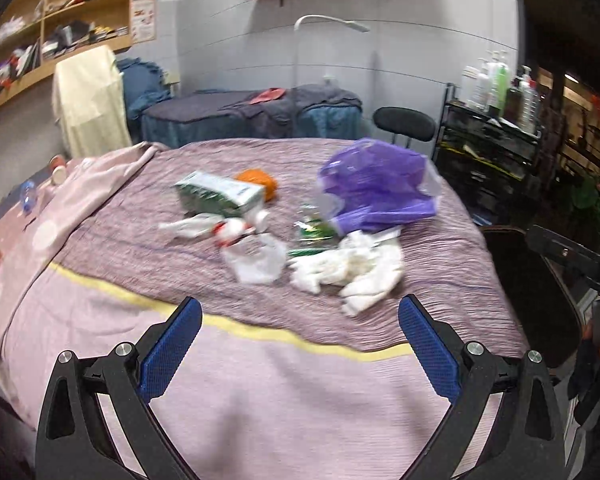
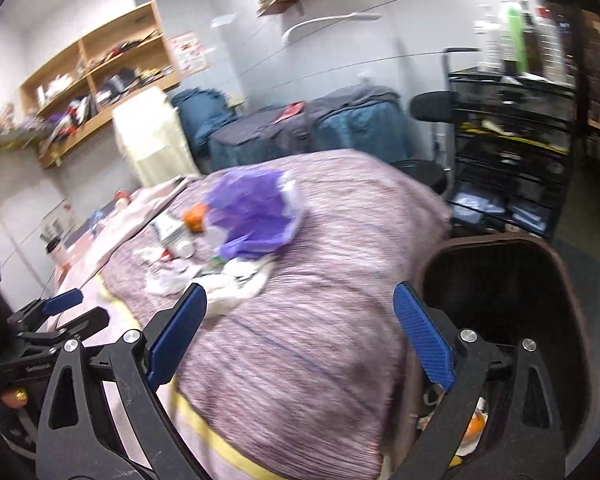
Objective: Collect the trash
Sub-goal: 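Move both tools back over the trash on the bed, then grasp the purple plastic bag with the right tool while left grasps white plastic bag, then carry the purple bag into the brown bin and open the right tool, then lower the white plastic bag into the brown bin and open the left tool, then move both tools back over the tissues on the bed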
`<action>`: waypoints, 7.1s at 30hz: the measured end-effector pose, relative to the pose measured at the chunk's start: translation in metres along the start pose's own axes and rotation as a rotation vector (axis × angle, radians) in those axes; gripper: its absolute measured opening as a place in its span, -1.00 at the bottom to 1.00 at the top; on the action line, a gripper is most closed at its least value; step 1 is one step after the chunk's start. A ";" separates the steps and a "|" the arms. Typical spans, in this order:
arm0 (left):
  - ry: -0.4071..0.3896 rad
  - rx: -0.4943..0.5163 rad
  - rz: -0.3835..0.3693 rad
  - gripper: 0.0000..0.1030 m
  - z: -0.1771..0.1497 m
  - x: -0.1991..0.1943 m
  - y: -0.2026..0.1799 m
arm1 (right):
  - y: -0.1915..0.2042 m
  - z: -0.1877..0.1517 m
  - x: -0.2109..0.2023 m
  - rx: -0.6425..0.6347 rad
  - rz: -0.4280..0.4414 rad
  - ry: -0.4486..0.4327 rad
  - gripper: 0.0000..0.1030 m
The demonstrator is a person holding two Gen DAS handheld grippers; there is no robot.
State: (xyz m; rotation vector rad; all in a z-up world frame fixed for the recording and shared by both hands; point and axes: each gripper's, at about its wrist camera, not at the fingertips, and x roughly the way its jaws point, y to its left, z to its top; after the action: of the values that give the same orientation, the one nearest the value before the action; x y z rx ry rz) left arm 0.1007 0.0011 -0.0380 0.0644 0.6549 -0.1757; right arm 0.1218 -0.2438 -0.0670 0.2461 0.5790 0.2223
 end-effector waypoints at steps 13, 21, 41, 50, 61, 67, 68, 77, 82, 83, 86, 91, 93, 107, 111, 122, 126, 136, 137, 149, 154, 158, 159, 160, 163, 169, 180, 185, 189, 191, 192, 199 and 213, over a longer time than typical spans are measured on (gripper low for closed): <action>0.016 -0.038 0.100 0.88 0.009 0.014 0.074 | 0.038 0.034 0.064 -0.119 0.033 0.086 0.81; 0.065 -0.105 0.022 0.88 0.033 0.049 0.105 | 0.014 0.068 0.108 -0.085 -0.023 0.119 0.74; 0.278 -0.095 -0.060 -0.39 0.060 0.152 0.074 | -0.009 0.075 0.163 0.017 0.018 0.192 -0.66; 0.176 -0.150 -0.052 -0.49 0.055 0.104 0.079 | 0.002 0.075 0.120 0.036 0.070 0.103 -0.69; 0.032 -0.124 -0.096 -0.49 0.048 0.027 0.050 | -0.002 0.060 0.055 0.047 0.069 0.012 -0.69; -0.003 -0.121 -0.130 -0.49 0.043 0.008 0.034 | -0.020 0.049 0.020 0.068 0.031 -0.027 -0.69; -0.007 -0.117 -0.132 -0.49 0.042 0.005 0.030 | -0.024 0.047 0.014 0.078 0.024 -0.034 -0.69; -0.015 -0.069 -0.198 -0.49 0.032 -0.009 -0.004 | -0.074 0.025 -0.033 0.160 -0.074 -0.075 -0.69; -0.016 -0.043 -0.245 -0.49 0.028 -0.015 -0.026 | -0.108 0.011 -0.053 0.204 -0.167 -0.081 -0.69; -0.016 -0.035 -0.254 -0.49 0.028 -0.016 -0.031 | -0.114 0.007 -0.056 0.208 -0.194 -0.080 -0.69; -0.013 -0.005 -0.282 -0.49 0.026 -0.017 -0.047 | -0.132 -0.007 -0.061 0.219 -0.273 -0.062 -0.69; -0.001 0.040 -0.325 -0.49 0.022 -0.015 -0.076 | -0.167 -0.029 -0.062 0.255 -0.378 -0.018 -0.69; 0.001 0.058 -0.342 -0.49 0.022 -0.015 -0.086 | -0.177 -0.037 -0.064 0.247 -0.428 -0.002 -0.69; 0.034 0.174 -0.425 -0.49 0.020 -0.002 -0.147 | -0.201 -0.073 -0.045 0.210 -0.521 0.129 -0.57; 0.063 0.186 -0.450 -0.49 0.019 0.006 -0.162 | -0.196 -0.076 -0.040 0.213 -0.501 0.140 0.36; 0.117 0.262 -0.507 -0.49 0.015 0.021 -0.202 | -0.190 -0.066 -0.059 0.260 -0.476 0.057 0.59; 0.136 0.287 -0.531 -0.49 0.018 0.029 -0.220 | -0.191 -0.057 -0.077 0.283 -0.488 -0.007 0.60; 0.181 0.349 -0.552 -0.49 0.019 0.050 -0.266 | -0.199 -0.045 -0.112 0.331 -0.526 -0.106 0.61; 0.186 0.355 -0.552 -0.49 0.019 0.053 -0.270 | -0.201 -0.045 -0.114 0.333 -0.530 -0.108 0.61; 0.236 0.394 -0.521 -0.48 0.014 0.082 -0.294 | -0.218 -0.048 -0.126 0.374 -0.571 -0.115 0.61; 0.218 0.401 -0.496 -0.01 0.013 0.085 -0.296 | -0.220 -0.048 -0.126 0.377 -0.569 -0.109 0.61; 0.158 0.409 -0.482 0.60 0.012 0.079 -0.295 | -0.220 -0.048 -0.125 0.377 -0.572 -0.107 0.61; 0.147 0.417 -0.476 0.65 0.012 0.078 -0.295 | -0.220 -0.048 -0.124 0.378 -0.572 -0.106 0.61; 0.138 0.422 -0.471 0.74 0.013 0.077 -0.295 | -0.221 -0.048 -0.124 0.379 -0.571 -0.105 0.61; 0.110 0.431 -0.463 0.83 0.014 0.071 -0.293 | -0.221 -0.048 -0.123 0.382 -0.564 -0.106 0.61; 0.073 0.428 -0.454 0.86 0.018 0.057 -0.285 | -0.217 -0.048 -0.121 0.377 -0.541 -0.108 0.62; -0.005 0.370 -0.418 0.88 0.017 0.017 -0.248 | -0.192 -0.042 -0.104 0.329 -0.444 -0.103 0.61; -0.018 0.311 -0.386 0.88 0.019 0.009 -0.219 | -0.172 -0.038 -0.089 0.290 -0.389 -0.087 0.62; -0.042 0.281 -0.319 0.88 0.021 0.007 -0.195 | -0.153 -0.034 -0.074 0.261 -0.340 -0.073 0.62; -0.055 0.267 -0.278 0.88 0.021 0.005 -0.183 | -0.142 -0.032 -0.067 0.241 -0.313 -0.063 0.62; -0.055 0.254 -0.266 0.88 0.022 0.005 -0.176 | -0.137 -0.031 -0.063 0.233 -0.302 -0.058 0.61; -0.031 0.178 -0.188 0.88 0.022 0.012 -0.124 | -0.097 -0.023 -0.034 0.162 -0.206 -0.020 0.62; 0.053 0.018 -0.078 0.88 0.011 0.026 -0.020 | -0.014 0.004 0.018 -0.014 0.026 0.084 0.62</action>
State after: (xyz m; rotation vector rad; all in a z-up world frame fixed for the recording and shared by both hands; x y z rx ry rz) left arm 0.1238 -0.0236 -0.0447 0.0609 0.7090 -0.2560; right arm 0.1403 -0.2523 -0.0772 0.2318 0.6574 0.2627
